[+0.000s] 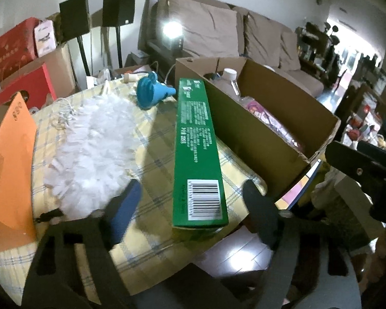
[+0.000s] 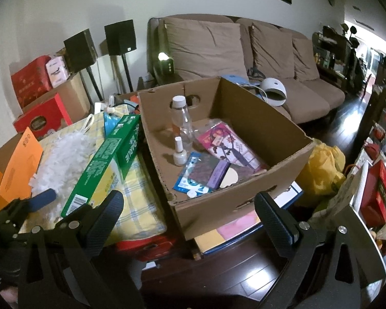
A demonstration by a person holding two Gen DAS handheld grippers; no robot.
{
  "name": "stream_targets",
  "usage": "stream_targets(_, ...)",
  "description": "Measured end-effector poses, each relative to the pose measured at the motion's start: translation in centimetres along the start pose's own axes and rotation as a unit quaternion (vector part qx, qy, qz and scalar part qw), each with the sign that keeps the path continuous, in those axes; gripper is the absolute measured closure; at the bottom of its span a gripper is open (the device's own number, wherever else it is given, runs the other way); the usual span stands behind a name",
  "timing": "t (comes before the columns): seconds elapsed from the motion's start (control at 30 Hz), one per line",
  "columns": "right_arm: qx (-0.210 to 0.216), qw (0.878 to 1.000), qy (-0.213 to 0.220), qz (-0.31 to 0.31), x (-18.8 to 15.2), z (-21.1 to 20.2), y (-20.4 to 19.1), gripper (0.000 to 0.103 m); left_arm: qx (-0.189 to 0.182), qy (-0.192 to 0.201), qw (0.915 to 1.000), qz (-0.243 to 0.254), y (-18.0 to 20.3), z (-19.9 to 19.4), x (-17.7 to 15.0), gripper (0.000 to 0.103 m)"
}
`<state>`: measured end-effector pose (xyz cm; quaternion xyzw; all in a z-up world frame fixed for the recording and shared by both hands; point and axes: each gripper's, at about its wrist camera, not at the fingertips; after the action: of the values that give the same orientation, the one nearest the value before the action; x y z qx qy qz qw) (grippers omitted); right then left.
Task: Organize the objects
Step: 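Reach the right gripper to the green DARLIE toothpaste box and grasp it, then lift the toothpaste box with the right gripper and carry it over the orange box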
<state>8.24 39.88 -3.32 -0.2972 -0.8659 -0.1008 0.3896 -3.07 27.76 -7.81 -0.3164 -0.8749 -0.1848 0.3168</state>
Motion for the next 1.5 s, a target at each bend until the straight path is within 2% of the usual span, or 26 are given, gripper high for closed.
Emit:
stream_targets(0.1,0.001,1.000,-0.003,-0.003,0.0,0.2,0.1,0.000,0.003,-0.009,1.0000,0.001,0.1,0.9,0.0,0.036)
stream_targets(0.17,0.006,1.000,-0.006,-0.002,0.0,0.3,0.0,0.000,0.003,-0.019,0.9998,0.000,-0.1,1.5,-0.1,0.051)
stream_targets(0.23,0.013,1.000,-0.008,-0.001,0.1,0.4,-0.2,0.000,-0.003,-0.031,0.9995,-0.006,-0.4,1.9,-0.3,0.063)
stream_targets(0.5,0.048,0.999,-0.010,-0.013,0.3,0.4,-2.1,0.000,-0.015,-0.032,0.9993,0.014,-1.4,-0.3,-1.8,0.063)
stream_targets(0.8,0.144,0.988,-0.058,-0.009,-0.4,2.2,-6.4,0.000,-0.015,-0.026,0.9995,0.009,-3.5,-4.2,-4.5,0.063)
stream_targets(1.0,0.198,0.976,-0.094,0.003,-1.6,3.2,-8.9,0.000,-0.033,-0.009,0.9994,0.000,-4.6,-6.4,-5.5,0.064)
stream_targets(1.17,0.267,0.951,-0.148,0.054,-2.4,4.7,-9.8,0.000,-0.044,-0.003,0.9990,-0.007,-5.2,-7.5,-6.2,0.064)
stream_targets(1.27,0.285,0.941,-0.170,0.073,-2.7,5.1,-10.3,0.004,-0.047,0.002,0.9988,-0.011,-5.5,-8.2,-6.4,0.064)
stream_targets(1.5,0.306,0.933,-0.179,0.062,-2.2,4.1,-11.5,0.024,-0.056,0.008,0.9982,-0.021,-6.2,-9.7,-6.7,0.064)
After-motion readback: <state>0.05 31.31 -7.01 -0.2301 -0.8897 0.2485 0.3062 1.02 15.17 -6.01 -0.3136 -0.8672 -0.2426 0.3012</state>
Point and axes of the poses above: each gripper's, at about its wrist camera, not at the fingertips, and z roughly the way its jaws point, y to its right, x to its top
